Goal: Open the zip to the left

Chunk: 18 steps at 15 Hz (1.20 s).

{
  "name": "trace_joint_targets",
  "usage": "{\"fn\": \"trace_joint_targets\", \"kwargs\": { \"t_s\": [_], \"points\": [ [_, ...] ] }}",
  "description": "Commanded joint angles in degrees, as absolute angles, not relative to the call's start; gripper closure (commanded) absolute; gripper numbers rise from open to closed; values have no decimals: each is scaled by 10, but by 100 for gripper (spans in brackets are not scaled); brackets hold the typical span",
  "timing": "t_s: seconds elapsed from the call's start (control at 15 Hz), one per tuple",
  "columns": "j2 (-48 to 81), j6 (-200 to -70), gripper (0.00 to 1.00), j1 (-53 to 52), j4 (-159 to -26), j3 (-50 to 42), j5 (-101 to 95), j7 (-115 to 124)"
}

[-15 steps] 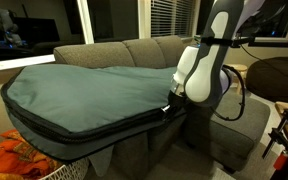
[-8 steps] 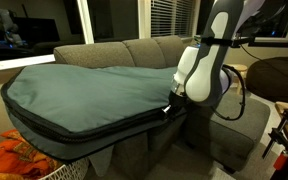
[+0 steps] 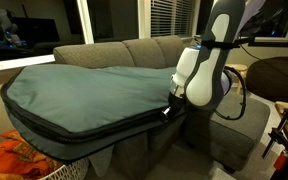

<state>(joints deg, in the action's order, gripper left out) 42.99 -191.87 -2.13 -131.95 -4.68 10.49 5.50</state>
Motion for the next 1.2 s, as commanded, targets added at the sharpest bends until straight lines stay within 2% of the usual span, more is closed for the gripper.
{"fn": "trace_joint_targets", "kwargs": {
  "t_s": [0.0, 1.13],
  "points": [
    [442, -1935, 98, -84, -1321, -89, 117, 64],
    [458, -1937, 98, -236, -1328, -187, 159, 64]
  ]
}}
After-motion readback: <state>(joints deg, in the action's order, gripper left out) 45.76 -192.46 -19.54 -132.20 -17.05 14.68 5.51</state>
